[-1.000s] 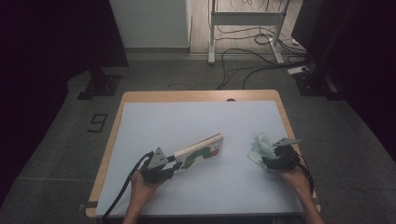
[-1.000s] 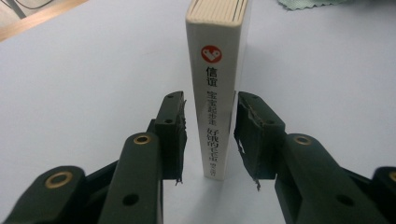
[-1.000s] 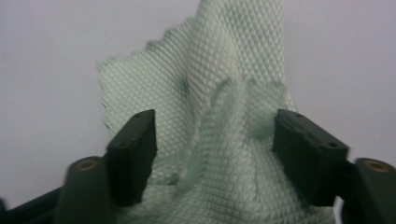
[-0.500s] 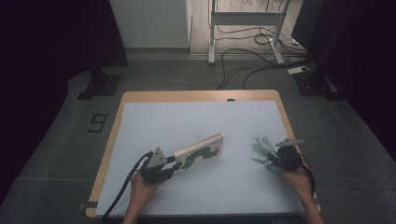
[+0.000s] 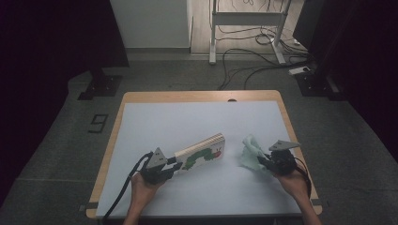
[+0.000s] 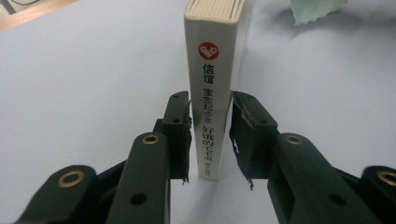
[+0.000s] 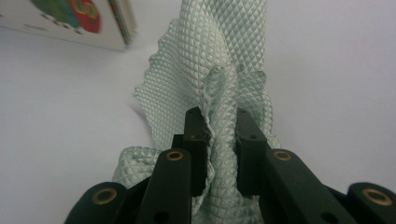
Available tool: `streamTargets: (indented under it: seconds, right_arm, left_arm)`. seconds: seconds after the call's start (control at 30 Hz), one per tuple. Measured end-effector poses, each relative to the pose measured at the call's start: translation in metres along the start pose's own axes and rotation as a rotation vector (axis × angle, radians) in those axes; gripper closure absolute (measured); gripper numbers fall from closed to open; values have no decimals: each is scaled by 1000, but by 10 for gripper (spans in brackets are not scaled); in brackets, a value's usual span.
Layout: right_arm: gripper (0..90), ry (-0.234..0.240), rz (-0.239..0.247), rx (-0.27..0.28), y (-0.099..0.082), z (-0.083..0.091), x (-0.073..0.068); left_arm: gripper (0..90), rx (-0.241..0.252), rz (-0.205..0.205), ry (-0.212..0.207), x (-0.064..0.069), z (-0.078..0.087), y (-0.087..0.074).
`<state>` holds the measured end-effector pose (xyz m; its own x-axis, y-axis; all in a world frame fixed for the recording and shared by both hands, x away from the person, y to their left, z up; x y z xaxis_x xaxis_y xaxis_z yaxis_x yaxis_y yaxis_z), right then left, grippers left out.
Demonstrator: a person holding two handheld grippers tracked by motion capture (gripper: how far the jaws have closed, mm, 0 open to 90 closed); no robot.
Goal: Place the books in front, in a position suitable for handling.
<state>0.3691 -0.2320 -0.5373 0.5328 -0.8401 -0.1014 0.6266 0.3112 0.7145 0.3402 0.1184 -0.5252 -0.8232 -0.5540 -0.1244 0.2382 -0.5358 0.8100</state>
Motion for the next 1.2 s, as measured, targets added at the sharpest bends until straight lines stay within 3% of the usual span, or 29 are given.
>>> streamTargets:
  seconds: [0.53,0.83,1.2]
  right_arm:
    - [772,149,121,-11,16,-19,-60]
    - [772,229,203,-34,28,-43,-101]
    - [772,287,287,-56,41,-71,-143]
  left_arm:
    - [714,-5,-11,5,0,0,-1]
    - [716,-6,-18,10,-1,0,-1]
    - [718,-6,-29,14,-1,0,-1]
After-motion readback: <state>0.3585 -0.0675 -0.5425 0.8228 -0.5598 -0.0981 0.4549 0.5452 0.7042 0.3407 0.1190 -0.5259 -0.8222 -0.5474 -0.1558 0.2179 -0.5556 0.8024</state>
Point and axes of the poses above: each handheld gripper's, and its own axes: z roughly backward along the jaws, y roughly out of its top, x roughly to its right, the point moved 8 cm from there along -z, roughly forward along the jaws, and after that the axes turned 7 degrees about -z, right-handed, at the moved point
